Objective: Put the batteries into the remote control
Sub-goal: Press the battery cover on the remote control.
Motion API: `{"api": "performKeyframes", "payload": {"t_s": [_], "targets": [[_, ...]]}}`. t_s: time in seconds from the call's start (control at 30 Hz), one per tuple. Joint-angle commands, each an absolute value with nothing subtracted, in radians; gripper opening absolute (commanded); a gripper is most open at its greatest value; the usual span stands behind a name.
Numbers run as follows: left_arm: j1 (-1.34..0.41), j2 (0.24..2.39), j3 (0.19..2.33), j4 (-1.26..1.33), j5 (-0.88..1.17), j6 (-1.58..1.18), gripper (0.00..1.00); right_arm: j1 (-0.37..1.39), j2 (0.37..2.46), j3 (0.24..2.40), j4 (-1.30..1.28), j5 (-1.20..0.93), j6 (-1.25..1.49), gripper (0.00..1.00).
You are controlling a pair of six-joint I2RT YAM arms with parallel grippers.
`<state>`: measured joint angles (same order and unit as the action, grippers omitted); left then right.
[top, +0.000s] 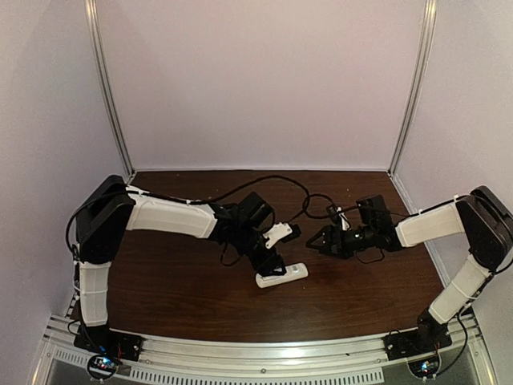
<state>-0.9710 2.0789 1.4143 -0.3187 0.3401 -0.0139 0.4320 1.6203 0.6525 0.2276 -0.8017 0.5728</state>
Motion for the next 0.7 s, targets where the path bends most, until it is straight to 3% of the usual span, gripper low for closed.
{"api": "performKeyframes", "payload": {"t_s": [0.0,0.17,0.4,0.67], "targets": [[-0.951,1.962,1.399,-0.278,0.302,-0.077,0.63,0.418,1.525,0.69,0.205,-0.773,0.551,0.85],[-0.941,1.857,1.293,-0.242,0.252,-0.127,0.61,0.413,1.45,0.696,0.198,-0.778,0.565,0.82],[-0.945,1.76,1.138,-0.224,0.234,-0.153,0.36,0.433,1.439,0.675,0.239,-0.818,0.621,0.77],[-0.975,1.794,1.122,-0.235,0.207,-0.134,0.22,0.436,1.442,0.667,0.237,-0.811,0.617,0.74]]}}
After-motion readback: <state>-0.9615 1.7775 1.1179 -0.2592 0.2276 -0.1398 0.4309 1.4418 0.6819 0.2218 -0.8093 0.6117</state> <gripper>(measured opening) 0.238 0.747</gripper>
